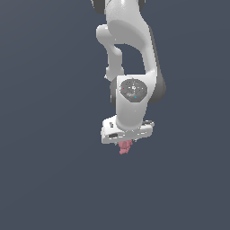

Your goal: Pick up the object and move it to a goal position.

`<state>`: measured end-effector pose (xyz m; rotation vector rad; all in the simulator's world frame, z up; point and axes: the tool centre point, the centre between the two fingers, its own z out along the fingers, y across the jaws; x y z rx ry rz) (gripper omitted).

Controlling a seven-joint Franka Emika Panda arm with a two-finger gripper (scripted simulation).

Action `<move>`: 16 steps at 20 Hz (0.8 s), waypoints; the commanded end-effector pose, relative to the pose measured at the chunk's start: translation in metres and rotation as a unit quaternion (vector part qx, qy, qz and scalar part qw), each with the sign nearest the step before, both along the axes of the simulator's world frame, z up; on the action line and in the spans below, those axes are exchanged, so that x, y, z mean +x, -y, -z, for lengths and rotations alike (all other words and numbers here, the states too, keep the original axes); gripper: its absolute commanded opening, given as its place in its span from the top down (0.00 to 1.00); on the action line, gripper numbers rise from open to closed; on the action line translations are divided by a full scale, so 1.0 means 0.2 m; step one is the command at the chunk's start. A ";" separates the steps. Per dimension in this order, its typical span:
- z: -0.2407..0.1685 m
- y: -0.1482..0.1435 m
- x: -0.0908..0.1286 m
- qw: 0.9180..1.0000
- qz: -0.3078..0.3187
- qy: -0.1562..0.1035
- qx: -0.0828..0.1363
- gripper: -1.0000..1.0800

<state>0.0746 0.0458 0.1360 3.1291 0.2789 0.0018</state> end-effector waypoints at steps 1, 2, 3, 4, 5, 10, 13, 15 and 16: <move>-0.07 0.01 0.05 1.000 0.000 0.000 0.000 1.00; -0.09 0.01 0.07 1.000 0.000 0.000 0.000 1.00; -0.11 0.02 0.09 1.000 0.000 0.000 0.000 1.00; -0.13 0.02 0.10 1.000 0.000 0.000 0.000 1.00; -0.15 0.02 0.12 1.000 0.000 0.000 0.000 1.00; -0.20 0.03 0.17 1.000 0.000 -0.001 0.000 1.00; -0.22 0.04 0.18 1.000 0.000 -0.001 0.000 1.00; -0.23 0.04 0.19 1.000 0.000 -0.001 0.000 1.00; -0.23 0.04 0.19 1.000 0.000 -0.001 0.000 1.00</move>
